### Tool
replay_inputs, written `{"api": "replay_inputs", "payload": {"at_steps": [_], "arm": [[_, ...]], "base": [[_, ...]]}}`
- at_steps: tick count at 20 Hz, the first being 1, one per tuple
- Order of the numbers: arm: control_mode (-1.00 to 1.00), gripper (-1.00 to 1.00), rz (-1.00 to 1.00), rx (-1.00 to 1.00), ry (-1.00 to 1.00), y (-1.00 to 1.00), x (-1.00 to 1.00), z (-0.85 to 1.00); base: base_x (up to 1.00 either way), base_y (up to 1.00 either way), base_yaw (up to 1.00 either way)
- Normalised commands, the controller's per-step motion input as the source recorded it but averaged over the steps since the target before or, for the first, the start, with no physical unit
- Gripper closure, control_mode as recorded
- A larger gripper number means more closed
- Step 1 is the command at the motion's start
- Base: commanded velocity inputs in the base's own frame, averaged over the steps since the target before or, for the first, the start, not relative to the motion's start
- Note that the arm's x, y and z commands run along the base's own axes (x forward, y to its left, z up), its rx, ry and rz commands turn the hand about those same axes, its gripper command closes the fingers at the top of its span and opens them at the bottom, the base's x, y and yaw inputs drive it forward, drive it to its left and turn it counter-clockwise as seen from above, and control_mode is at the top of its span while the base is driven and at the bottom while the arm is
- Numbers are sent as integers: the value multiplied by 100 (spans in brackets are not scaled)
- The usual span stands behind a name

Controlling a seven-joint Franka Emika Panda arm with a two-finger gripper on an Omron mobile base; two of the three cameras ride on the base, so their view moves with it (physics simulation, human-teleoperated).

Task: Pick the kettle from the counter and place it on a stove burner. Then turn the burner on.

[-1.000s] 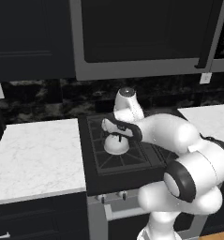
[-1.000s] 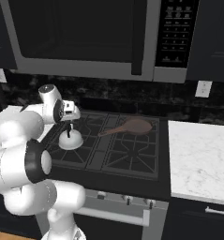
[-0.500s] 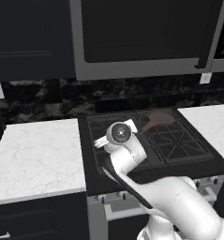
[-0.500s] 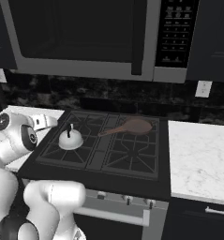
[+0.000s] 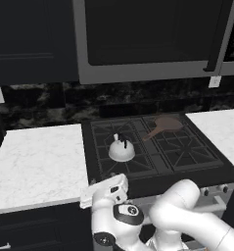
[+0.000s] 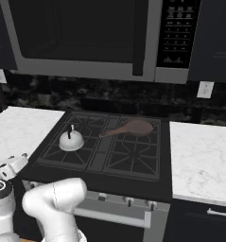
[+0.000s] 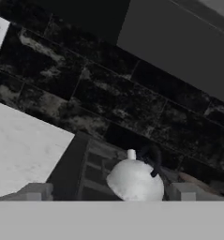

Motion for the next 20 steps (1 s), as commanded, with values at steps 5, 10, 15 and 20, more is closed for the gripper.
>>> {"api": "replay_inputs", "payload": {"at_steps": [5,10,15,20], "arm": [[-100,-100,-6,20,-54,7,-91,-92],[-100,-100,-1,17,-25,-14,-7,-41],[-100,-100,0,2,0,11,4,-60],[-100,-100,0,2,0,71,0,-69]], "base": [[0,0,0],[0,0,0],[0,0,0],[0,0,0]]}}
